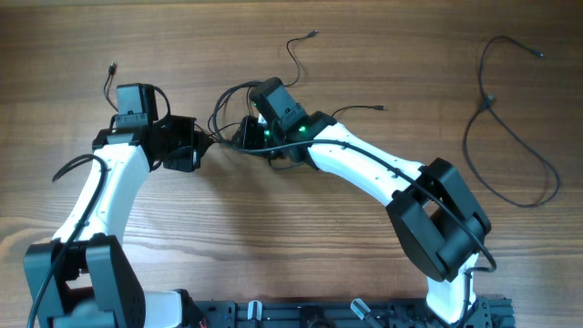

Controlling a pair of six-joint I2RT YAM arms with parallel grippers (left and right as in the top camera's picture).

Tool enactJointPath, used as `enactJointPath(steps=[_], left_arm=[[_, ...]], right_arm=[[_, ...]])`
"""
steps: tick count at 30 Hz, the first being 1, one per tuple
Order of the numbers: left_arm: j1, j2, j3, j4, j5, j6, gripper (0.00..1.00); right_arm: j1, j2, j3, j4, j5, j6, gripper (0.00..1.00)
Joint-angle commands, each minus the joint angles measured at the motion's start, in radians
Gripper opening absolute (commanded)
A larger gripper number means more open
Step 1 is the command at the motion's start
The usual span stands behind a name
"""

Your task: Untangle cables

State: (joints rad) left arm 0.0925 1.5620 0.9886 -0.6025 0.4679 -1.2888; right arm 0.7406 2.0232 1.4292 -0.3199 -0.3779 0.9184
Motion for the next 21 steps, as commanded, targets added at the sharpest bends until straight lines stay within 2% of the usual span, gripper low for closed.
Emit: enactJointPath(steps=[1,4,6,10,12,18,21], left_arm=[[0.001,-0.01,0.012,0.001,-0.016,-0.001,0.04],[0.001,-0.01,0.012,0.001,0.026,-0.014,0.04],[0.001,-0.01,0.012,0.002,0.064,-0.037,0.04],[0.002,-0.01,0.012,0.002,0.163,-0.125,0.04],[0.002,-0.01,0.012,0.005,0.188,-0.162,0.05],[0.002,-0.01,0.012,0.016,0.224,-0.186,0.05],[0.002,-0.01,0.012,0.024,0.224,-0.186,0.04]], right_arm=[[-0.001,-0.001,0.003,-0.062,-0.18,0.053,0.37],[0.0,0.0,0.002,-0.093,-0.129,0.067,0.35],[0.003,0.0,-0.004,-0.084,-0.076,0.153,0.35],[0.003,0.004,-0.017,0.037,0.043,0.264,0.36],[0.003,0.01,-0.017,0.089,0.042,0.268,0.36],[0.008,0.044,-0.017,0.135,0.14,0.382,0.36],[0.008,0.068,-0.017,0.222,0.146,0.394,0.38]])
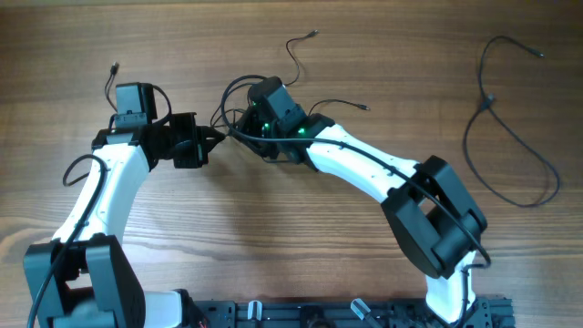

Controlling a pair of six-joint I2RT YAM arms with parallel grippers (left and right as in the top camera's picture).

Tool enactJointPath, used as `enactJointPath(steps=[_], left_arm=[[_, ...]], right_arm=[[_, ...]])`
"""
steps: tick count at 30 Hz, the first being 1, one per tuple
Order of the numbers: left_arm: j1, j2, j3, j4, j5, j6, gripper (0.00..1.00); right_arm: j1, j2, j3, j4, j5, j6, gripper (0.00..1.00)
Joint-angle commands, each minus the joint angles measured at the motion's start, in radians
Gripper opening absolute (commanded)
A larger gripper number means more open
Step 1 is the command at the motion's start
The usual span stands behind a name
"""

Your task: Untangle cables

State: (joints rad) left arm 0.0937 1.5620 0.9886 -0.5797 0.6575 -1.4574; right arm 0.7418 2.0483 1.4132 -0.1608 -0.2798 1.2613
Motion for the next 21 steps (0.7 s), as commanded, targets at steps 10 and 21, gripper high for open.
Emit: enactJointPath(steps=[10,21], left_arm=[[0.001,-0.01,0.012,0.012,-0.043,-0.016,0.04],[0.038,-0.01,0.012,-0.051,-0.458,0.0,0.04]], right_arm=[[0.005,0.073,-0.001,0.095,0.215,0.002,0.07],[-0.129,0.013,0.0,-0.01,-0.366,-0.553,0.04]])
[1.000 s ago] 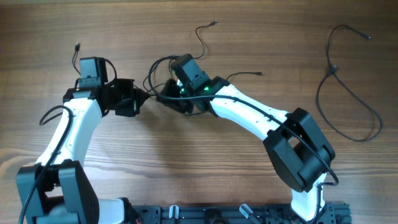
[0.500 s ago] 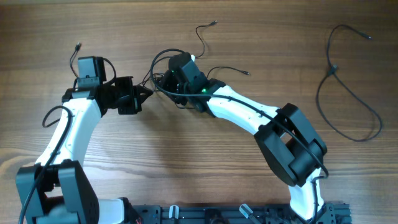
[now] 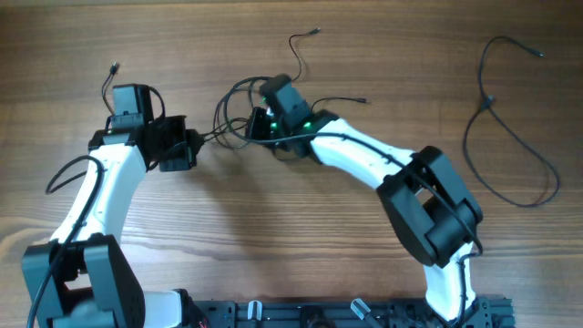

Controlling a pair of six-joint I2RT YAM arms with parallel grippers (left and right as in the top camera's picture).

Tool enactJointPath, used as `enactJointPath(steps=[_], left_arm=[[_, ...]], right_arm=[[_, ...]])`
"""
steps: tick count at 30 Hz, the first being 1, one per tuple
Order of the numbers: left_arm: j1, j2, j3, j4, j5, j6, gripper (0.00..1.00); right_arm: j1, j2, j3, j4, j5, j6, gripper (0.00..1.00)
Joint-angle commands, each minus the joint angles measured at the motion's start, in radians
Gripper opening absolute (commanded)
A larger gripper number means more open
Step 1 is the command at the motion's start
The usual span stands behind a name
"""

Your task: Untangle cables

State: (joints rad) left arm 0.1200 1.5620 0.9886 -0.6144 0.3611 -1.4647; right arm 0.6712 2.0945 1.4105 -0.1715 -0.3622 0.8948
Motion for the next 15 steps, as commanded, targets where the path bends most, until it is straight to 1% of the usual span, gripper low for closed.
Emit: enactJointPath(steps=[1,4,6,9,12,15], left_arm=[[0.011,-0.01,0.012,-0.018,-0.183,0.024,0.04],[0.011,-0.01,0.012,-0.021,-0.258,0.078,0.04],[0.011,-0.01,0.012,-0.035,-0.33,0.078,0.04],[0.011,-0.008,0.011,-0.057,-0.446,0.078,0.04],[0.011,-0.008,0.003,-0.06,-0.521,0.077,0.04],[0.011,-0.006,-0.009,-0.063,-0.576,0.077,0.04]], right_arm=[[-0.075,-0.048,0.003,-0.004,-0.306,-0.185,0.04],[-0.114,-0.119,0.008,-0.05,-0.315,-0.208,0.04],[-0.127,-0.178,0.019,-0.095,-0.301,-0.256,0.04],[-0.13,-0.269,0.043,-0.182,-0.211,-0.31,0.04],[-0.13,-0.342,0.056,-0.197,-0.202,-0.389,0.04],[-0.132,-0.394,0.074,-0.189,-0.191,-0.43,0.04]])
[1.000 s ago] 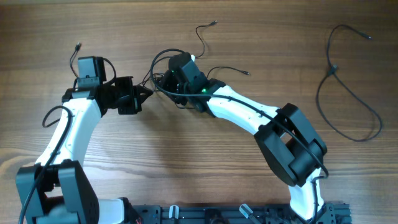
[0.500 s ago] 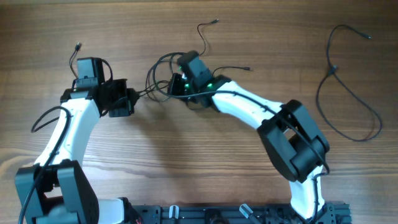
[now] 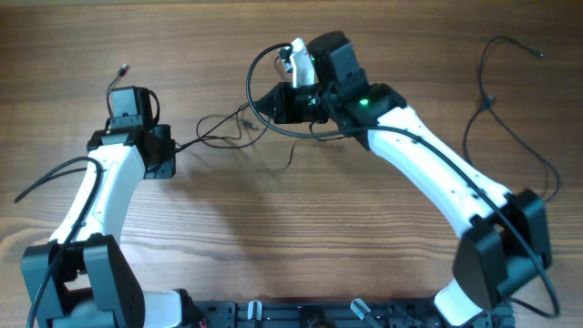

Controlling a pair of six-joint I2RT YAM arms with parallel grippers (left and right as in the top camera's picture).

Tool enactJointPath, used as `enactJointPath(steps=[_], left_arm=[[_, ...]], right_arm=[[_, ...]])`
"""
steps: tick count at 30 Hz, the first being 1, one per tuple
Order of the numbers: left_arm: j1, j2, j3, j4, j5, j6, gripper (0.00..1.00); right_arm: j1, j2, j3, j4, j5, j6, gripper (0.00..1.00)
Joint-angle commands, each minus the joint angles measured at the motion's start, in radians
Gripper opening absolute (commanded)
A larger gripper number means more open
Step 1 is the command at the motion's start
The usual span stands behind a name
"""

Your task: Untangle cables

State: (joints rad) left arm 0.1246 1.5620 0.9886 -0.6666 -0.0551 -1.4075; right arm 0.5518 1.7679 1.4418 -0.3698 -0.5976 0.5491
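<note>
Thin black cables (image 3: 223,128) are strung in a loose tangle between my two grippers at mid-table. My left gripper (image 3: 173,148) points right, shut on the tangle's left strand. My right gripper (image 3: 266,102) points left at the tangle's right side, shut on cable. A wide loop (image 3: 251,77) arcs up from it to its wrist. One free end (image 3: 290,157) hangs toward the front. How the jaws stand is mostly hidden under the gripper bodies.
A separate long black cable (image 3: 510,128) lies in a big open curve at the far right, its ends near the back edge. The right arm (image 3: 437,173) spans the table diagonally. A dark rail (image 3: 310,314) runs along the front edge.
My right gripper has moved right and toward the back, its arm swung outward. The cables have been drawn out into a longer, looser span. My left gripper shifted slightly left.
Both grippers first met close together over a tight knot of cables at the centre. They stayed on it, the left one edging left while the strand between them lengthened. Now the grippers stand well apart with the tangle stretched between them.
</note>
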Motion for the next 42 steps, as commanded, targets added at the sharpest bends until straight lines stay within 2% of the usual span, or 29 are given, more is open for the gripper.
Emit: enactJointPath(steps=[1,9,11,13,14,16,22,26,29,31,33,34,37,42], left_arm=[[0.007,-0.001,-0.009,-0.019,-0.183,0.02,0.04],[0.007,0.095,-0.009,-0.036,-0.2,0.021,0.04],[0.007,0.096,-0.008,-0.019,-0.09,0.123,0.07],[0.007,0.093,-0.008,0.025,0.014,0.221,0.24],[0.007,0.093,0.009,0.058,0.161,0.352,0.37],[0.007,0.093,0.035,0.057,0.264,0.414,0.46],[0.005,0.093,0.061,0.089,0.637,0.427,0.51],[-0.014,0.093,0.061,0.054,0.696,0.374,0.59],[-0.027,0.093,0.061,0.045,0.781,0.375,0.59],[-0.027,0.093,0.061,0.046,0.84,0.374,0.55],[-0.029,0.093,0.061,0.032,0.856,0.375,0.38],[-0.034,0.093,0.061,0.022,0.841,0.373,0.36],[-0.054,0.093,0.061,-0.041,0.769,0.317,0.36],[-0.076,0.093,0.061,-0.049,0.76,0.315,0.39]], right_arm=[[-0.013,-0.09,0.057,0.03,0.052,-0.109,0.04],[-0.013,-0.175,0.086,0.233,0.075,-0.128,0.04],[-0.013,-0.187,0.086,0.242,0.085,-0.129,0.04],[-0.013,-0.186,0.086,0.204,0.086,-0.129,0.04],[-0.013,-0.18,0.086,0.143,0.086,-0.129,0.04],[-0.013,-0.164,0.086,0.065,0.087,-0.13,0.04],[-0.013,-0.086,0.081,-0.055,0.077,-0.131,0.04],[-0.013,-0.042,0.081,-0.053,0.048,-0.131,0.04],[-0.013,-0.029,0.081,-0.053,0.048,-0.131,0.04],[-0.013,-0.023,0.081,-0.054,0.055,-0.132,0.04],[-0.013,-0.022,0.076,-0.054,0.105,-0.132,0.04],[-0.013,-0.021,0.074,-0.057,0.138,-0.131,0.04],[-0.013,-0.014,0.068,-0.063,0.211,-0.13,0.04],[-0.013,0.024,0.068,-0.061,0.217,-0.13,0.04]])
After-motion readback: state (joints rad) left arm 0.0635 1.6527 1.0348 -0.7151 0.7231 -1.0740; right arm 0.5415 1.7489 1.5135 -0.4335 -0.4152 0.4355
